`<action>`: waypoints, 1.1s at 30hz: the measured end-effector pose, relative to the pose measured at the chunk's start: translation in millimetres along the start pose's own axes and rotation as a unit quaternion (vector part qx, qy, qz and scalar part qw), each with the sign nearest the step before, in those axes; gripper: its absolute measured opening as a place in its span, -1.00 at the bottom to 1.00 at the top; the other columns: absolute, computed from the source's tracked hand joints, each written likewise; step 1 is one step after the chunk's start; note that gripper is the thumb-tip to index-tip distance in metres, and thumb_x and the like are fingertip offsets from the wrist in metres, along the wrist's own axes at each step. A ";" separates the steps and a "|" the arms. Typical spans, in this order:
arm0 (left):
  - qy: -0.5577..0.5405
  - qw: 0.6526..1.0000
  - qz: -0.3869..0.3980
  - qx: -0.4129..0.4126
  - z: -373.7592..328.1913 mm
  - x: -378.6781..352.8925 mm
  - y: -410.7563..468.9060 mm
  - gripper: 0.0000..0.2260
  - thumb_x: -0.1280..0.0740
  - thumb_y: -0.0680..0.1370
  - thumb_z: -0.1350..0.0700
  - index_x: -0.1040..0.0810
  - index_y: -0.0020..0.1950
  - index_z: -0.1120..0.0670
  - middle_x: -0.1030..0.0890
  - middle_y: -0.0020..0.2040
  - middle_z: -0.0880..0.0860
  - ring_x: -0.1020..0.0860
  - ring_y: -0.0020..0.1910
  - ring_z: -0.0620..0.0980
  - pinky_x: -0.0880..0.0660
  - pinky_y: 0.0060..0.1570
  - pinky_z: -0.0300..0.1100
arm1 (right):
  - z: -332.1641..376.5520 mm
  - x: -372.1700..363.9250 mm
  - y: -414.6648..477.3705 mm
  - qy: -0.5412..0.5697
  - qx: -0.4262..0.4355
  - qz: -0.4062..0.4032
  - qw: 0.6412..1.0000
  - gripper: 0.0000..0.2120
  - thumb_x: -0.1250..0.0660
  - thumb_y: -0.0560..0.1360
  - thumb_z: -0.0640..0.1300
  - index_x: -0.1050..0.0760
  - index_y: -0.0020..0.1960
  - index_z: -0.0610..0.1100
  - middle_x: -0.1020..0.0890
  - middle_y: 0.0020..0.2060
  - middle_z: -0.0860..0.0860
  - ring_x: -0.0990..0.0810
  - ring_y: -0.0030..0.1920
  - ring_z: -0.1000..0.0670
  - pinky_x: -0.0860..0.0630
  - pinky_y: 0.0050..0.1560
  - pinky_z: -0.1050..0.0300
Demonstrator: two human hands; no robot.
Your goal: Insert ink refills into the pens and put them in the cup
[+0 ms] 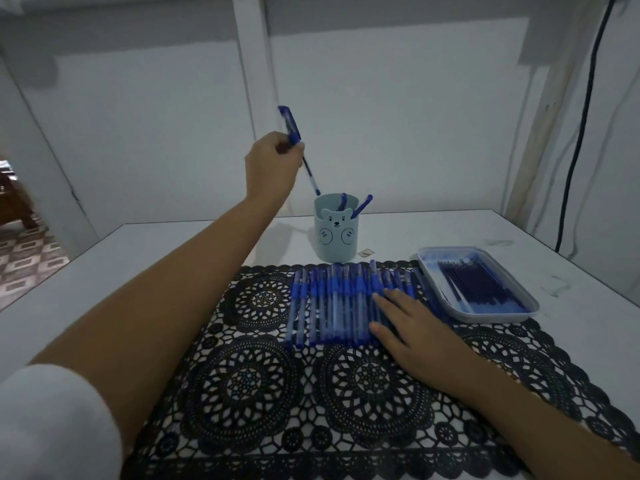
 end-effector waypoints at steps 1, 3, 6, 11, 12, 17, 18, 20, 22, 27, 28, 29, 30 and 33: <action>-0.005 1.000 0.004 0.013 3.4 -9.6 6.9 -0.97 -0.33 0.48 0.12 -0.53 -0.13 0.06 -0.63 -0.19 0.06 -0.61 -0.13 0.05 -0.54 -0.03 0.02 | 0.0 0.4 0.0 0.006 0.002 -0.002 1.000 -0.47 0.03 0.59 0.13 0.02 0.50 -0.02 -0.02 0.49 0.06 0.06 0.48 0.09 0.10 0.43 0.18; 0.010 0.999 0.024 0.028 8.6 -28.9 12.6 -0.97 -0.32 0.48 0.13 -0.54 -0.15 0.06 -0.63 -0.19 0.09 -0.61 -0.15 0.06 -0.55 -0.05 0.00 | -0.2 1.0 0.0 0.014 0.006 -0.007 1.000 -0.47 0.02 0.59 0.12 0.01 0.50 -0.02 -0.03 0.49 0.07 0.05 0.48 0.09 0.10 0.43 0.21; 0.126 0.988 0.086 0.030 18.3 -56.2 6.8 -0.89 -0.30 0.49 0.14 -0.58 -0.05 0.13 -0.62 -0.15 0.09 -0.56 -0.18 0.03 -0.50 -0.12 -0.15 | -1.4 0.2 0.1 0.018 0.008 -0.008 1.000 -0.47 0.02 0.58 0.13 0.01 0.50 0.00 -0.03 0.49 0.09 0.06 0.47 0.11 0.10 0.43 0.21; 0.211 0.953 0.213 0.041 36.6 -77.7 -11.5 -0.76 -0.26 0.49 0.16 -0.60 0.09 0.18 -0.61 0.03 0.10 -0.55 0.03 0.07 -0.47 0.00 -0.14 | -0.5 0.9 -0.2 0.021 0.008 -0.005 1.000 -0.48 0.03 0.59 0.11 0.01 0.50 -0.01 -0.04 0.49 0.09 0.06 0.47 0.11 0.10 0.43 0.20; 0.198 0.954 0.220 0.043 37.2 -76.6 -14.0 -0.73 -0.24 0.50 0.15 -0.57 0.15 0.18 -0.58 0.11 0.10 -0.51 0.11 0.06 -0.42 0.05 -0.17 | -0.2 1.0 -0.3 0.022 0.007 -0.003 1.000 -0.48 0.03 0.59 0.11 0.01 0.50 -0.01 -0.03 0.49 0.09 0.07 0.47 0.11 0.10 0.43 0.20; 0.142 0.979 0.141 0.038 32.1 -40.8 -21.7 -0.73 -0.16 0.54 0.20 -0.54 0.19 0.13 -0.56 0.15 0.07 -0.50 0.03 -0.03 -0.39 0.05 -0.22 | -0.3 0.1 -0.7 0.022 0.006 -0.002 1.000 -0.47 0.04 0.59 0.12 0.01 0.50 -0.01 -0.03 0.49 0.07 0.07 0.48 0.10 0.10 0.43 0.19; 0.146 0.979 0.136 0.034 32.0 -32.7 -26.8 -0.75 -0.17 0.54 0.20 -0.56 0.15 0.11 -0.58 0.10 0.05 -0.49 -0.02 -0.06 -0.38 0.01 -0.23 | -0.3 0.2 -0.5 0.021 0.007 -0.004 1.000 -0.47 0.03 0.59 0.12 0.01 0.50 -0.02 -0.03 0.49 0.07 0.06 0.48 0.10 0.10 0.42 0.20; 0.174 0.973 0.150 0.032 36.8 -18.3 -43.1 -0.77 -0.17 0.54 0.18 -0.58 0.09 0.09 -0.59 0.02 0.02 -0.49 -0.06 -0.08 -0.35 -0.05 -0.24 | 0.3 0.6 -0.3 0.022 0.006 -0.007 1.000 -0.47 0.03 0.59 0.12 0.00 0.50 -0.02 -0.05 0.49 0.07 0.05 0.47 0.10 0.10 0.41 0.22; 0.218 0.958 0.185 0.037 47.3 -7.4 -64.5 -0.79 -0.18 0.55 0.14 -0.58 0.07 0.08 -0.59 0.01 0.02 -0.51 -0.08 -0.07 -0.36 -0.07 -0.22 | 1.1 1.7 -0.5 0.023 0.007 -0.009 1.000 -0.48 0.03 0.59 0.11 -0.01 0.50 -0.03 -0.06 0.49 0.07 0.04 0.47 0.09 0.09 0.41 0.24; 0.317 0.907 0.269 0.063 74.9 5.4 -111.3 -0.80 -0.21 0.55 0.04 -0.54 0.10 0.05 -0.55 0.01 -0.01 -0.50 -0.11 -0.08 -0.38 -0.13 -0.21 | 2.8 3.1 -0.8 0.020 0.014 -0.015 1.000 -0.48 0.01 0.59 0.09 -0.02 0.50 -0.05 -0.10 0.48 0.05 -0.01 0.47 0.06 0.04 0.40 0.24; 0.334 0.898 0.279 0.070 78.9 6.4 -117.2 -0.81 -0.22 0.55 0.02 -0.53 0.08 0.03 -0.53 -0.03 -0.03 -0.49 -0.12 -0.09 -0.38 -0.15 -0.21 | 3.0 3.1 -0.9 0.021 0.014 -0.016 1.000 -0.48 0.00 0.59 0.09 -0.03 0.50 -0.06 -0.10 0.48 0.04 -0.02 0.47 0.06 0.04 0.40 0.23; 0.346 0.890 0.287 0.077 82.4 6.9 -121.6 -0.83 -0.23 0.54 0.01 -0.52 0.06 0.02 -0.53 -0.05 -0.04 -0.49 -0.13 -0.08 -0.39 -0.16 -0.20 | 3.1 3.4 -1.1 0.023 0.014 -0.017 0.999 -0.48 0.00 0.59 0.08 -0.03 0.50 -0.06 -0.11 0.48 0.03 -0.02 0.47 0.05 0.03 0.40 0.23; 0.353 0.884 0.295 0.084 85.9 6.9 -124.8 -0.84 -0.25 0.53 -0.01 -0.51 0.04 0.02 -0.53 -0.06 -0.04 -0.49 -0.13 -0.07 -0.40 -0.15 -0.19 | 3.3 3.8 -1.3 0.023 0.015 -0.018 0.999 -0.48 -0.01 0.59 0.08 -0.04 0.49 -0.06 -0.11 0.48 0.03 -0.03 0.47 0.05 0.03 0.39 0.23; 0.353 0.877 0.310 0.105 90.4 6.9 -129.2 -0.85 -0.28 0.51 -0.01 -0.50 -0.02 0.05 -0.52 -0.11 -0.04 -0.48 -0.15 -0.08 -0.39 -0.15 -0.19 | 3.8 4.9 -2.1 0.015 0.017 -0.022 1.000 -0.48 -0.01 0.59 0.08 -0.05 0.49 -0.07 -0.13 0.47 0.03 -0.06 0.46 0.05 0.01 0.37 0.25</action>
Point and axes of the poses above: each hand's wrist, its own y-axis towards the middle knuckle, its own x-axis out of the back of the hand, z = x × y, the point moved 6 cm from there along y, towards the middle knuckle
